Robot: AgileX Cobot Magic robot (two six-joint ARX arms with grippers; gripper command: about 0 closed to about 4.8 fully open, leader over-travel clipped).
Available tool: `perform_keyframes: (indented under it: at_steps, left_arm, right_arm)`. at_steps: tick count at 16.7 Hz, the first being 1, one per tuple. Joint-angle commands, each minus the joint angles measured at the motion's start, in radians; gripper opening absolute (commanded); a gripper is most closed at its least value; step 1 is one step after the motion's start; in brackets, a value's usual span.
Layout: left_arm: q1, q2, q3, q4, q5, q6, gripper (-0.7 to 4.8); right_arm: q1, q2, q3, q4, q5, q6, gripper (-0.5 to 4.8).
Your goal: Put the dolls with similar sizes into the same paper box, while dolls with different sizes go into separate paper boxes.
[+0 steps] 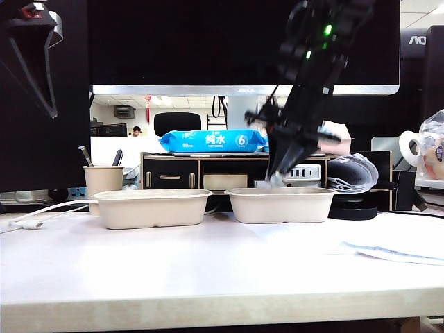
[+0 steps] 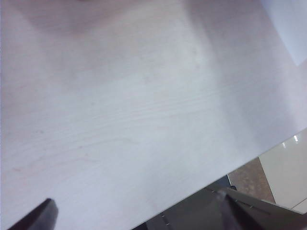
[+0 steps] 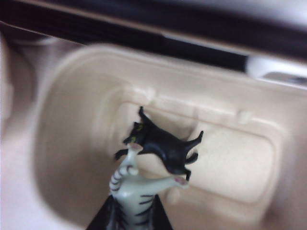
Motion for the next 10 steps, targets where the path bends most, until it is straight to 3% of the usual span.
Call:
perform_keyframes:
  at_steps: [1,2,3,5,10]
  left_arm:
    - [0.000,-0.002,0.001,0.004,-0.006,0.002,4.79]
    - [0.000,-0.002,0.001,0.002,-0.006,0.004,4.79]
    - [0.000,-0.002,0.001,0.002,-0.006,0.005,4.79]
    - [0.000,-0.002,0.001,0.007,-0.006,0.005,4.79]
    - [0.000,-0.019,0.005,-0.010,0.032,0.000,4.79]
  right_arm:
    - [0.000,0.027,0.006,0.053,0.011,-0.023,-0.07]
    - [0.000,0.033,0.006,0.068,0.009,-0.023,-0.01]
    - [0.000,0.033,0.006,0.075,0.008,-0.023,0.70]
    - [-0.001,0.032,0.007,0.078,-0.034,-0.026,4.70]
    - [0.000,-0.029,0.008,0.032,-0.071,-0.025,4.79]
